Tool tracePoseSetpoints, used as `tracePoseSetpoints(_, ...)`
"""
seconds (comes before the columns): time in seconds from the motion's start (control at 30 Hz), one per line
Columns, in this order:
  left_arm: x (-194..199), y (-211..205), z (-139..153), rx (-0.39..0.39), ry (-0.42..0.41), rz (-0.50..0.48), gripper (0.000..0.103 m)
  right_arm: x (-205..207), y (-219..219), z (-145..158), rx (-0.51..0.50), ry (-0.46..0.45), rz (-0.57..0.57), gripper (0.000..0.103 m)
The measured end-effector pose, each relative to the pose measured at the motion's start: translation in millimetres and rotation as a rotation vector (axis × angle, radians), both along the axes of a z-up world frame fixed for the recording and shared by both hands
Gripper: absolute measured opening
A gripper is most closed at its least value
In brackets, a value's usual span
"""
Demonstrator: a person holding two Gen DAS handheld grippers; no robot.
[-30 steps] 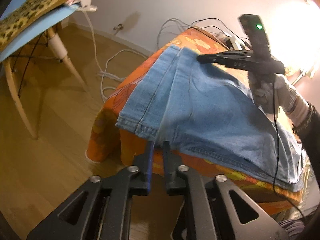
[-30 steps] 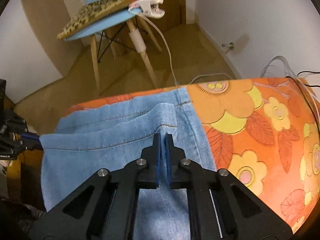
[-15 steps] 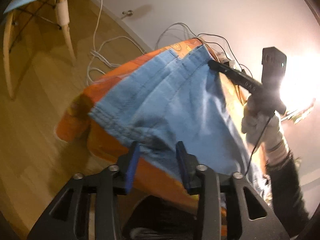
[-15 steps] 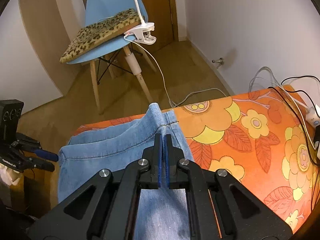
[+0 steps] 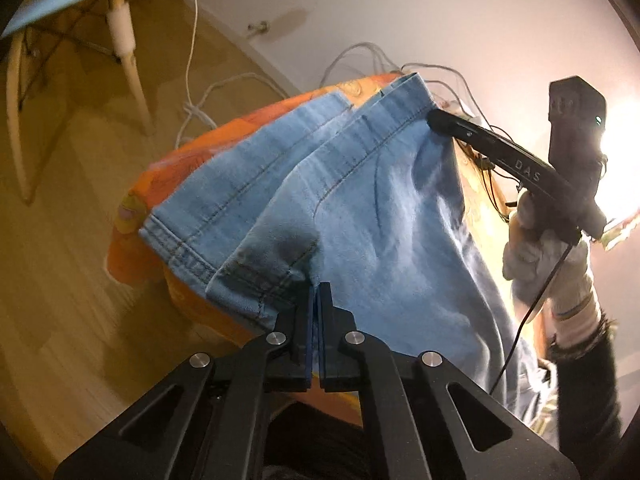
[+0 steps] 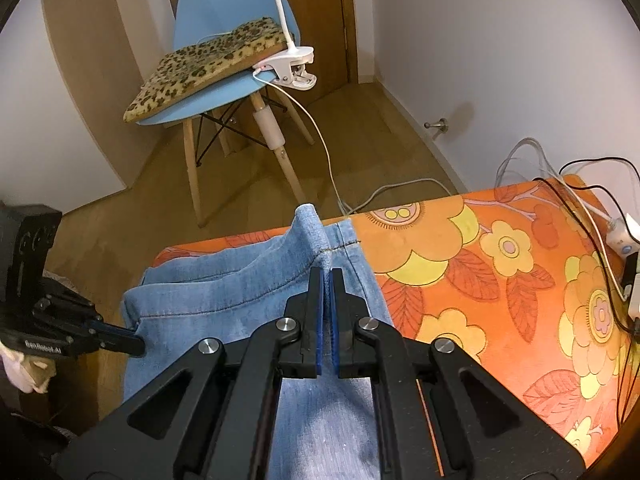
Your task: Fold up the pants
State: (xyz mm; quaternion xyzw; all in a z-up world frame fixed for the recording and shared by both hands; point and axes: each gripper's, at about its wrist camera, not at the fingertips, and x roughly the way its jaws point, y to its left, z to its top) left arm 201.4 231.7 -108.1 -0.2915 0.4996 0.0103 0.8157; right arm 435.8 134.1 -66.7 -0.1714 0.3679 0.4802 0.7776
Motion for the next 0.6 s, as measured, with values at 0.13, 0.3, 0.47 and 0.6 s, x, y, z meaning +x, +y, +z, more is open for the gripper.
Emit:
tracePoseSetpoints(0.13,-8,0,22,0.084,-0.072,-0.025,0.001,0,-3,13,0.022,-0.033,-0.020,0.003)
tracePoseSetpoints(0.3,-5,9,37,0.138,-0.112,-0.004,0.000,4,20,32,0.021,-0.089,-0.016,0.002)
tracePoseSetpoints(0.47,-7,28,21,0.088,-0.083,0.031,0.000,14,43,29,0.025,-0.081,-0.012,0.002)
tracePoseSetpoints(0.6,-11,29,3,0.075,-0.037,0.045,0.000,20,50,-4,-0.065,-0.055,-0.005,0.002)
